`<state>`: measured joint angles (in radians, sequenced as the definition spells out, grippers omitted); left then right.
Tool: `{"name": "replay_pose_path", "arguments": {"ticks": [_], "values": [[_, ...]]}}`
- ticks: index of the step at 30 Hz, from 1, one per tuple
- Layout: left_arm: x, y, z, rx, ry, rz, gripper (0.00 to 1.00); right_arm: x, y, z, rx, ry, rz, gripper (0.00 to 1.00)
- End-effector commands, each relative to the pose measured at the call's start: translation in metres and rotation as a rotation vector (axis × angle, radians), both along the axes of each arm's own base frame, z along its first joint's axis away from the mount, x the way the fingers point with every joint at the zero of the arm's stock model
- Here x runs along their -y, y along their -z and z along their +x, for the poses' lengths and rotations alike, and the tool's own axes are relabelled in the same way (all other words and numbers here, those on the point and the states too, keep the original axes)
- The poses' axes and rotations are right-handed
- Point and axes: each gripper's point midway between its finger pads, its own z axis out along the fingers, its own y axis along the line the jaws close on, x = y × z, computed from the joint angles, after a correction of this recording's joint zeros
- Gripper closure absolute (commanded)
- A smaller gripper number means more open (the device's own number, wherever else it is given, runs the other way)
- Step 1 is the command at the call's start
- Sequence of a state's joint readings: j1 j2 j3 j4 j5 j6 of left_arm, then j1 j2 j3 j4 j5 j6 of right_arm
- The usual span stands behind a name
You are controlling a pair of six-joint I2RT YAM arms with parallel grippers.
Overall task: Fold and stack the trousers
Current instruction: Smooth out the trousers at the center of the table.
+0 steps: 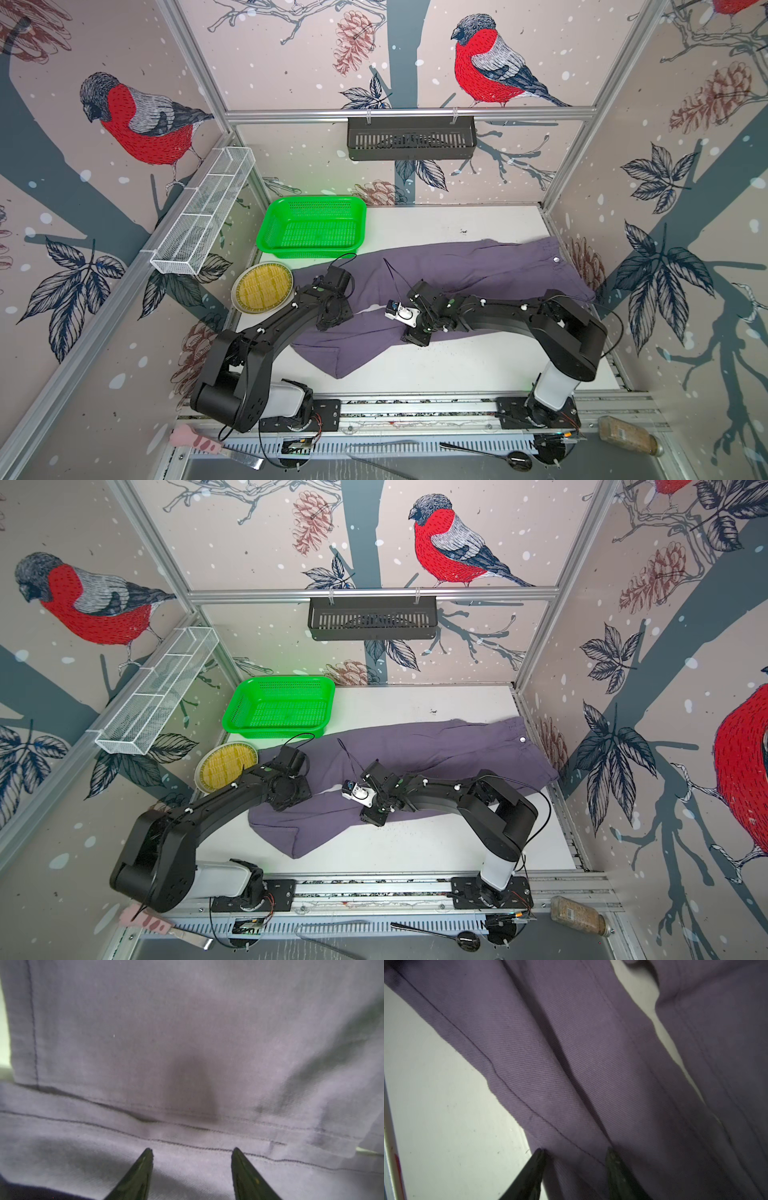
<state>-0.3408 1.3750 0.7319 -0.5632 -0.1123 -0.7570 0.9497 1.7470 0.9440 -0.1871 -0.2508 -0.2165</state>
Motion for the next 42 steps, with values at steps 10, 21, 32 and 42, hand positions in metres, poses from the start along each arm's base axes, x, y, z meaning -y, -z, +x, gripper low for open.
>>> {"name": "replay_pose_path", "arguments": {"ticks": [10, 21, 32, 42], "values": [[-0.013, 0.013, -0.001, -0.029, 0.025, 0.021, 0.39, -0.013, -0.023, -0.028, 0.031, -0.061, 0.06, 0.87], [-0.016, 0.022, 0.001, -0.046, 0.048, 0.02, 0.39, -0.022, -0.033, -0.075, -0.021, -0.109, 0.08, 0.94], [-0.015, 0.028, 0.003, -0.064, 0.075, 0.02, 0.39, -0.022, -0.002, -0.133, -0.135, -0.193, 0.026, 0.75], [-0.021, 0.003, 0.003, -0.039, 0.072, 0.048, 0.39, -0.033, -0.074, -0.084, -0.103, -0.074, 0.274, 0.44]]}}
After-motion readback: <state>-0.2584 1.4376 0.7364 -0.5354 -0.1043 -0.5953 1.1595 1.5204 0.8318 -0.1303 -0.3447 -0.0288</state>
